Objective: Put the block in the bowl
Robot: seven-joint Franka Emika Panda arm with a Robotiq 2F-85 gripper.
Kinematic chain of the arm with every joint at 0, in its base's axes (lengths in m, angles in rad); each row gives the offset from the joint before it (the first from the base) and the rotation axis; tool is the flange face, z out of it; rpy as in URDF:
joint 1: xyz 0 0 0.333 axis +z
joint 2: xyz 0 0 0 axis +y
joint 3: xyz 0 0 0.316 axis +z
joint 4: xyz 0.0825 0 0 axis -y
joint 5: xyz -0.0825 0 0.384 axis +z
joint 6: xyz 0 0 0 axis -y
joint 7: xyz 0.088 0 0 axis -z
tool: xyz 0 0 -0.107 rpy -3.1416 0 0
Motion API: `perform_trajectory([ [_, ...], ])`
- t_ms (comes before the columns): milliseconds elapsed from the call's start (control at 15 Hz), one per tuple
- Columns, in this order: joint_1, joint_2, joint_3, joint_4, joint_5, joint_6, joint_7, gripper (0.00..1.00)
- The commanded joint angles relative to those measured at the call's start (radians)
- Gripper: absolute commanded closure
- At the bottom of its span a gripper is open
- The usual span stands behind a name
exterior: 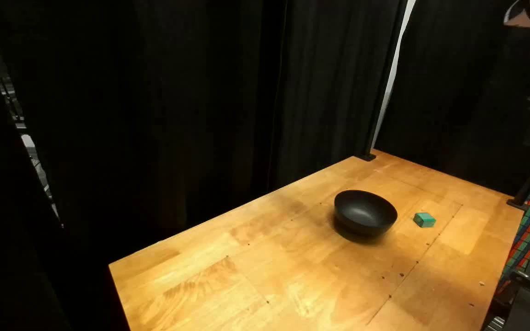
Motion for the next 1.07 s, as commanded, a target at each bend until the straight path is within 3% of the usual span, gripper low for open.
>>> perform_trajectory([
  [0, -0.025, -0.001, 0.019, 0.005, 0.01, -0.006, -0.011, 0.0],
  [133, -0.025, -0.005, 0.019, 0.009, 0.01, -0.006, -0.011, 0.0],
  [267, -0.079, 0.06, 0.043, -0.039, -0.043, 0.16, 0.022, 0.0],
  [533, -0.204, 0.26, 0.026, -0.083, -0.207, 0.45, 0.092, 0.0],
  [800, -0.334, 0.523, -0.024, -0.031, -0.387, 0.625, 0.218, 0.0],
  [1000, -0.361, 0.724, -0.107, 0.032, -0.407, 0.722, 0.244, 0.0],
])
